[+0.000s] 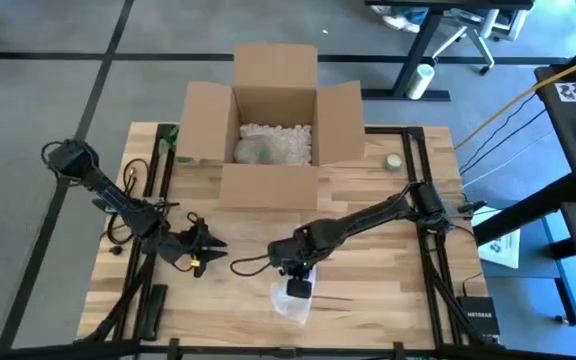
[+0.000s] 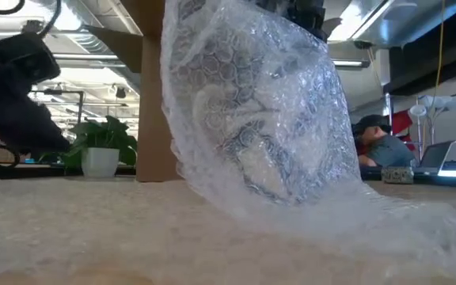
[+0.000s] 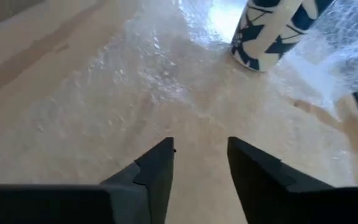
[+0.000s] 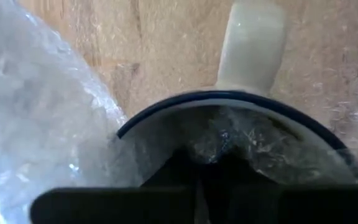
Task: Wrap mug
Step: Wrap the blue mug with the bubble wrap
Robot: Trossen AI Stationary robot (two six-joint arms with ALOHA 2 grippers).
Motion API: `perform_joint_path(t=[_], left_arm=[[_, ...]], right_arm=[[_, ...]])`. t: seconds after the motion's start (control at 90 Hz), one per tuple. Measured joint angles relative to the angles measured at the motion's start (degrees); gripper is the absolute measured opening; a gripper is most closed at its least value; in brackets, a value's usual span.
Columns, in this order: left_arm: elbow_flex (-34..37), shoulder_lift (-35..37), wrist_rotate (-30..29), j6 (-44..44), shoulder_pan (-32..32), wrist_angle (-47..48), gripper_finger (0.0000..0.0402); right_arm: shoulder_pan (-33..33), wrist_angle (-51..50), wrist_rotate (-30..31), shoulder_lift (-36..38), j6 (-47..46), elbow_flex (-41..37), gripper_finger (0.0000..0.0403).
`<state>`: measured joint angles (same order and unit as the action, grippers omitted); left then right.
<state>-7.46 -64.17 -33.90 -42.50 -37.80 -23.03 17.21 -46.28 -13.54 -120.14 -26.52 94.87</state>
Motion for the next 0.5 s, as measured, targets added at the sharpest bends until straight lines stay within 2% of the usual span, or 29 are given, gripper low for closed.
perform_joint_path(t=[0.2,0.356,0.5], left_arm=[[-2.93,0.6,4.58,6.67,1.0,-1.79,0.0133],[-10.38,0.66,5.85,18.75,1.0,-1.32,0.0129],[-17.29,0.38,6.15,24.61,0.29,2.14,0.0126]], right_arm=[[0.0,0.0,-0.02,0.0,-0.68,0.0,0.0],[0.0,-0.02,-0.05,0.0,-0.8,0.0,0.0],[0.0,-0.01,-0.04,0.02,-1.12,0.0,0.0]])
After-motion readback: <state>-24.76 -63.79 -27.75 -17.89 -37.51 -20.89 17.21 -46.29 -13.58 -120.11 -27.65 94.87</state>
